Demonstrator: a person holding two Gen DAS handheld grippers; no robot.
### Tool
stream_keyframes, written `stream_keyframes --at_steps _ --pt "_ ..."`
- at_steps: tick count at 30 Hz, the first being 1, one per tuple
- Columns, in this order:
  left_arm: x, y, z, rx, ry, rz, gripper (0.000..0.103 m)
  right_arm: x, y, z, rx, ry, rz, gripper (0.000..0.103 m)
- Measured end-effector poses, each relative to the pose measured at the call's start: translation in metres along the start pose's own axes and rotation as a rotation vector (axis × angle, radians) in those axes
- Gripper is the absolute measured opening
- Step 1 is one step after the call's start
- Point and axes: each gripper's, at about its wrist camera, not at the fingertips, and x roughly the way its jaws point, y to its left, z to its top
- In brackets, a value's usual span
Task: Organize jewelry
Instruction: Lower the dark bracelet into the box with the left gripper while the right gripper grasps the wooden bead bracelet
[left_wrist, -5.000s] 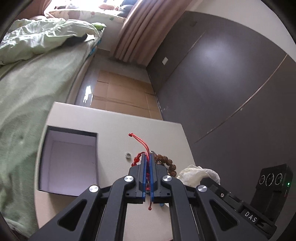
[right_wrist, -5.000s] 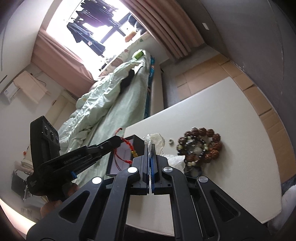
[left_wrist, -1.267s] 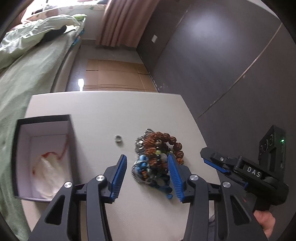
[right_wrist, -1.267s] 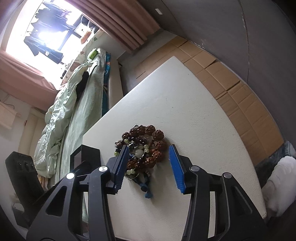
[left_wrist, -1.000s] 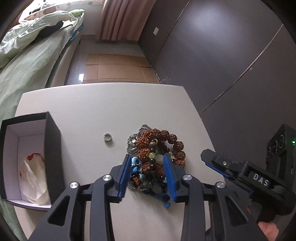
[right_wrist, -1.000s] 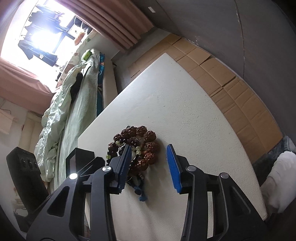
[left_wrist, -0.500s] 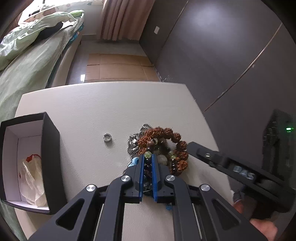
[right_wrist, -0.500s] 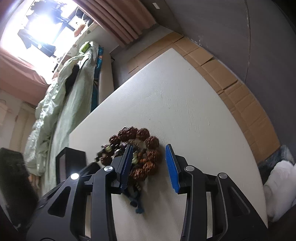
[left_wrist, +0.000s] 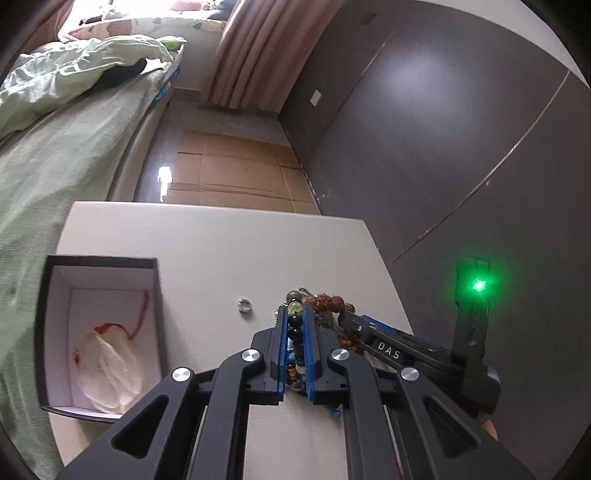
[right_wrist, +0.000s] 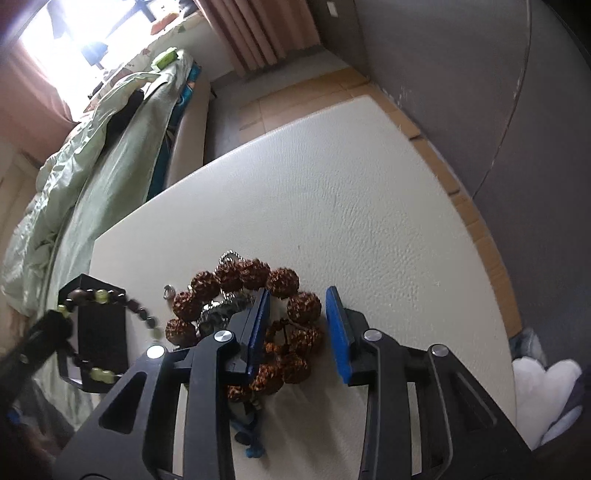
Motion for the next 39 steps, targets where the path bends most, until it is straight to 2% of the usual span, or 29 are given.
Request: stream_keyframes --at_steps 2,3,5,16,23,30,32,33,34,39 --pt "-0.007 0.003 0.001 -0.006 -0.011 0.004 0.006 0.001 0.003 0.001 -0.021 0.0 -0.023 0.026" --pt "-0.012 0.005 0.002 -0.008 -0.02 0.007 0.006 0.001 0.004 0.001 -0.031 0.003 -0.024 0.018" --pt "-0.021 0.009 0.002 -0.016 -0.034 0.009 0.006 -0.002 0.006 0.0 -0.031 0.007 0.003 0.018" --pt "-0.064 0.042 0.001 -0.076 -0.103 0.046 0.006 -0.061 0.03 -0.003 -0.083 -0.156 0.134 0.018" --pt "-0.083 0.069 0.001 -0.126 -0.129 0.08 0.006 -0.083 0.05 -0.009 -0.109 -0.219 0.196 0.018" --pt "-0.083 0.093 0.0 -0.165 -0.095 0.114 0.007 -0.096 0.065 -0.014 -0.115 -0.271 0.248 0.018" --pt "-0.083 0.1 0.0 -0.185 -0.086 0.137 0.025 -0.096 0.071 -0.015 -0.115 -0.269 0.266 0.018" --pt "-0.086 0.101 -0.001 -0.19 -0.099 0.141 0.048 -0.096 0.074 -0.016 -0.115 -0.269 0.28 0.018" --pt "-0.092 0.103 -0.001 -0.192 -0.128 0.153 0.059 -0.096 0.078 -0.016 -0.118 -0.271 0.295 0.018" --pt "-0.107 0.108 -0.007 -0.205 -0.156 0.16 0.059 -0.104 0.102 -0.019 -0.15 -0.279 0.357 0.018"
